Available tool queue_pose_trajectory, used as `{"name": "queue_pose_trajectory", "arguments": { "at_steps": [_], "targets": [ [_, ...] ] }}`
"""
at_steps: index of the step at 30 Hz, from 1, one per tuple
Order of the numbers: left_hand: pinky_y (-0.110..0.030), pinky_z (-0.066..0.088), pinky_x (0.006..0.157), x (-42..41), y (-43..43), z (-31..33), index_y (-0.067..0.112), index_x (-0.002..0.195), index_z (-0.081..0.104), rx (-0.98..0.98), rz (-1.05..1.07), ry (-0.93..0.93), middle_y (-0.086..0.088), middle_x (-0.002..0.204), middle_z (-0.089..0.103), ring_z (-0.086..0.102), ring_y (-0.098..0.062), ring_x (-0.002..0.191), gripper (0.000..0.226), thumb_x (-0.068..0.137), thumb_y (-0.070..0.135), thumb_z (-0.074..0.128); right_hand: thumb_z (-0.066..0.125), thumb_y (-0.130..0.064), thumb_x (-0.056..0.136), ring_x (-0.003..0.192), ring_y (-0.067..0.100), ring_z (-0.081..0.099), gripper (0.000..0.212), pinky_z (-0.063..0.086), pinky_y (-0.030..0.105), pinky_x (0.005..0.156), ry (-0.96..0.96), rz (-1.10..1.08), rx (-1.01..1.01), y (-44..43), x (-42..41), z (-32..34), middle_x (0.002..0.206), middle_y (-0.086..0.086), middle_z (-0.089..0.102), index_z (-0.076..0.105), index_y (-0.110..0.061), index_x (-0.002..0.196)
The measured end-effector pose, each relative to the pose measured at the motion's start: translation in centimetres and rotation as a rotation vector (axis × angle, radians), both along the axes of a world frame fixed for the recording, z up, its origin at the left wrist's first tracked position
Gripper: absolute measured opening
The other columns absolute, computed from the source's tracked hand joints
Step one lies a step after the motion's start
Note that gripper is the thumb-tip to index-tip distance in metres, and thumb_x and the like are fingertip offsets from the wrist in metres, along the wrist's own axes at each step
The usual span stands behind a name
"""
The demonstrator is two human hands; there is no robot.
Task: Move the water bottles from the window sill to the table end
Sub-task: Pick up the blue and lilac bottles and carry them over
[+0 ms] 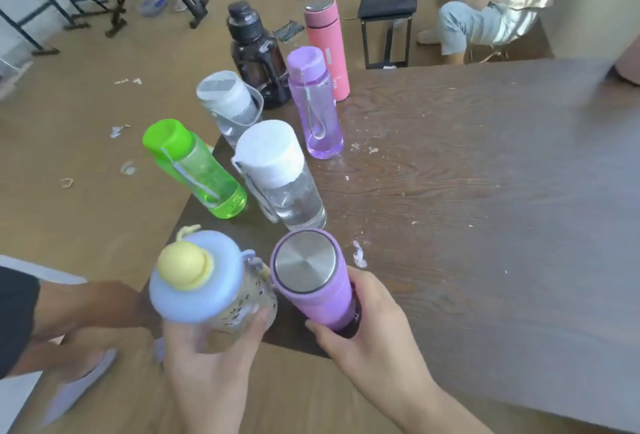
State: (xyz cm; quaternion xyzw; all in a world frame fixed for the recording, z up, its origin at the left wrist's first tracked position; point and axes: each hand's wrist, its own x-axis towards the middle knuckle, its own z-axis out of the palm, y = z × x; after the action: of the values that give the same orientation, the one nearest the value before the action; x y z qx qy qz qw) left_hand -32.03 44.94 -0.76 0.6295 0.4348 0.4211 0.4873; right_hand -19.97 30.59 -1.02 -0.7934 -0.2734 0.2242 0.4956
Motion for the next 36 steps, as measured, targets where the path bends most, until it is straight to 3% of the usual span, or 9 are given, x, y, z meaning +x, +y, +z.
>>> {"name": "queue_pose_trajectory", "arguments": {
  "at_steps": [4,6,10,16,23,26,28,32,36],
  "targets": [
    [-0.053,0.054,0.110,-2.2,5.6,-0.9,0.006,0.139,0.056,0.059,0.004,0.026,-0.013,0.135,0.073,0.072,-0.031,0.125,0.080,0.068,0.000,0.091,0.081,-0.036,0.078,0.114,0.001,0.055,0.059,0.049,0.022,0.093,-0.015,0.032,-0.011,4.8,-1.1,0.0,0.119,-0.022,0.061,0.054,-0.035,0.130],
    [-0.042,0.058,0.106,-2.5,7.5,-1.1,0.009,0.130,0.059,0.062,0.014,0.014,-0.006,0.127,0.075,0.073,-0.029,0.123,0.069,0.071,-0.004,0.091,0.081,-0.036,0.078,0.112,0.003,0.056,0.057,0.049,0.023,0.090,-0.028,0.028,-0.026,6.5,-1.4,-0.1,0.118,-0.020,0.061,0.054,-0.034,0.128],
    [-0.016,0.059,0.088,-1.8,10.2,-0.8,0.028,0.109,0.058,0.007,-0.004,-0.009,0.022,0.106,0.081,0.078,-0.001,0.104,0.061,0.077,-0.016,0.085,0.083,-0.037,0.078,0.111,0.006,0.056,0.057,0.047,0.023,0.087,-0.064,0.005,-0.049,8.4,-2.0,-0.3,0.117,-0.018,0.061,0.054,-0.031,0.127],
    [-0.015,0.059,0.087,-1.8,12.3,-1.6,0.032,0.107,0.057,-0.005,-0.036,-0.015,0.028,0.103,0.080,0.077,0.004,0.100,0.063,0.077,-0.016,0.085,0.085,-0.039,0.077,0.109,0.007,0.055,0.059,0.042,0.020,0.082,-0.116,-0.032,-0.074,8.5,-2.7,-0.7,0.112,-0.017,0.058,0.052,-0.030,0.124],
    [-0.015,0.056,0.095,-1.7,11.3,-1.3,0.035,0.122,0.055,-0.024,-0.079,-0.060,0.024,0.116,0.077,0.074,-0.002,0.117,0.070,0.083,-0.017,0.079,0.088,-0.036,0.075,0.110,0.007,0.051,0.065,0.035,0.013,0.085,-0.168,-0.013,-0.061,8.6,-2.5,-1.3,0.111,-0.017,0.053,0.053,-0.023,0.128],
    [-0.029,0.055,0.106,-2.6,9.4,-2.1,0.028,0.132,0.055,0.045,-0.006,-0.024,0.016,0.125,0.071,0.070,-0.012,0.123,0.067,0.082,-0.001,0.088,0.087,-0.031,0.078,0.125,0.003,0.046,0.078,0.039,0.018,0.102,-0.123,0.069,-0.060,7.7,-2.2,-1.6,0.127,-0.016,0.052,0.044,-0.023,0.143],
    [-0.051,0.054,0.104,-3.7,5.7,-3.6,0.028,0.136,0.055,0.147,0.198,0.151,-0.001,0.119,0.062,0.065,-0.022,0.104,0.067,0.078,0.033,0.088,0.087,-0.030,0.079,0.137,-0.003,0.041,0.093,0.033,0.017,0.114,-0.067,0.133,-0.063,6.1,-1.6,-1.9,0.143,-0.018,0.048,0.033,-0.024,0.154],
    [-0.016,0.044,0.069,-2.8,-2.8,-6.4,0.063,0.102,0.063,0.253,-0.020,0.211,0.004,0.081,0.057,0.052,0.003,0.065,0.035,0.079,0.036,0.063,0.090,-0.024,0.077,0.128,-0.017,0.050,0.088,0.035,-0.002,0.104,-0.030,0.057,-0.045,0.5,0.9,-2.4,0.141,-0.034,0.050,0.036,-0.052,0.140],
    [0.000,0.043,0.067,4.3,-9.0,-5.2,0.048,0.088,0.076,0.271,-0.462,0.181,0.020,0.078,0.064,0.055,0.020,0.067,0.036,0.075,0.018,0.061,0.089,-0.047,0.067,0.110,-0.013,0.066,0.066,0.045,-0.001,0.094,-0.043,-0.289,0.006,-5.6,6.2,-1.2,0.129,-0.030,0.064,0.048,-0.066,0.115]
  ]
}}
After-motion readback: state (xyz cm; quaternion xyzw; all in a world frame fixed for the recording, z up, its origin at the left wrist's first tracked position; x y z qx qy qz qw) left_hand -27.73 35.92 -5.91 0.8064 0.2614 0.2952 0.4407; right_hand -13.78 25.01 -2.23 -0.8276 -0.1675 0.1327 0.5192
